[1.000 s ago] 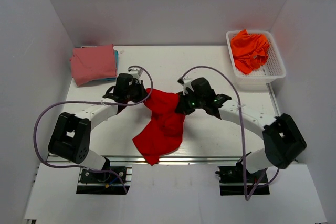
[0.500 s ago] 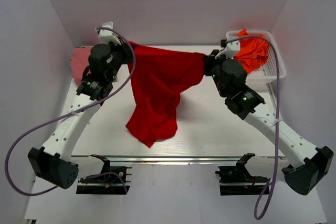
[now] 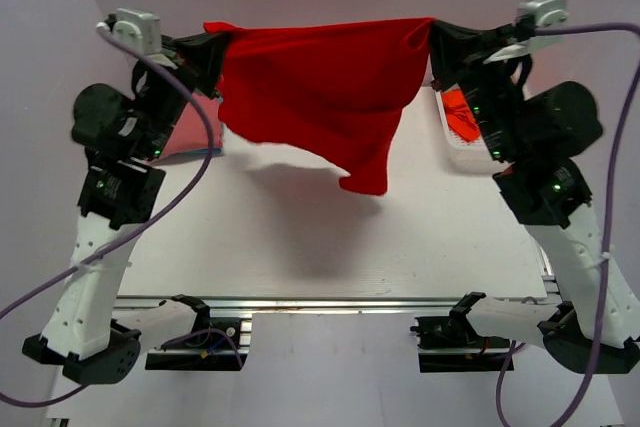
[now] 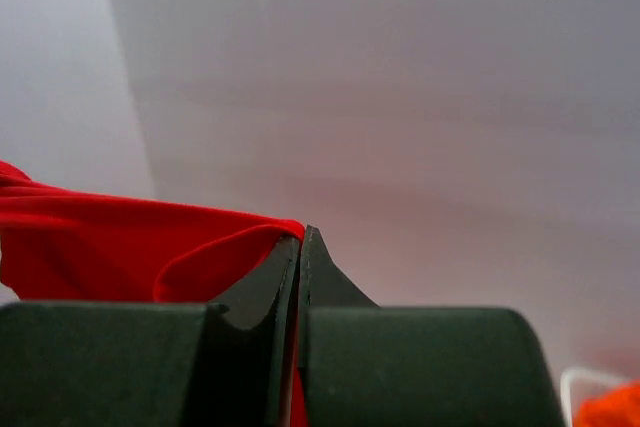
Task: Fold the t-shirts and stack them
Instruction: Flatten out the tshirt
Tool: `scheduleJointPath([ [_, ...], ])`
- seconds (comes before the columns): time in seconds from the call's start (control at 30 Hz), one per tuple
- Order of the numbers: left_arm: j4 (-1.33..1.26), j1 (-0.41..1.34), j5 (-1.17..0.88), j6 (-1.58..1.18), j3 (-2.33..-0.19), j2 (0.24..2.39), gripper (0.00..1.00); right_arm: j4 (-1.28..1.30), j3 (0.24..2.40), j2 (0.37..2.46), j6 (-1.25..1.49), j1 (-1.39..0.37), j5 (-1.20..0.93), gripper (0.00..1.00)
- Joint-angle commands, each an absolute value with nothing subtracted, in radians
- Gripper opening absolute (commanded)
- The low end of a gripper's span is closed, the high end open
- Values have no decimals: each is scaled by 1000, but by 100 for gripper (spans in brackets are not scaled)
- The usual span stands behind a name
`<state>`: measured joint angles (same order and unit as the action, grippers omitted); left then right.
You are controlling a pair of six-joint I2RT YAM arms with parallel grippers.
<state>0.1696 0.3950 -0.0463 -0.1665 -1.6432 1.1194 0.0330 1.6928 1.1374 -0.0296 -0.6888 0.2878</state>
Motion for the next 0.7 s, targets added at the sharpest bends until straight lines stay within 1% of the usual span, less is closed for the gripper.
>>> scheduleJointPath([
  [0.0, 204, 365, -4, -92, -1741, 1026, 0, -5, 1834, 1080, -120, -663, 290, 0],
  [0.13, 215, 345, -34, -92, -1798, 991, 0, 25, 1899, 1055, -138, -661, 256, 0],
  [0.33, 224, 345, -46, -83, -1847, 1006, 0, 11, 1896, 1029, -153, -660, 261, 0],
  [0.5, 224, 345, -55, -83, -1858, 1084, 0, -81, 1835, 1064, -186, -660, 366, 0],
  [0.6, 224, 345, 4, -83, -1848, 1173, 0, -168, 1793, 1133, -218, -660, 469, 0],
  [0.63, 224, 345, 23, -83, -1836, 1201, 0, -181, 1780, 1173, -238, -655, 551, 0],
  [0.67, 207, 345, 55, -83, -1815, 1228, 0, -195, 1766, 1196, -258, -657, 581, 0],
])
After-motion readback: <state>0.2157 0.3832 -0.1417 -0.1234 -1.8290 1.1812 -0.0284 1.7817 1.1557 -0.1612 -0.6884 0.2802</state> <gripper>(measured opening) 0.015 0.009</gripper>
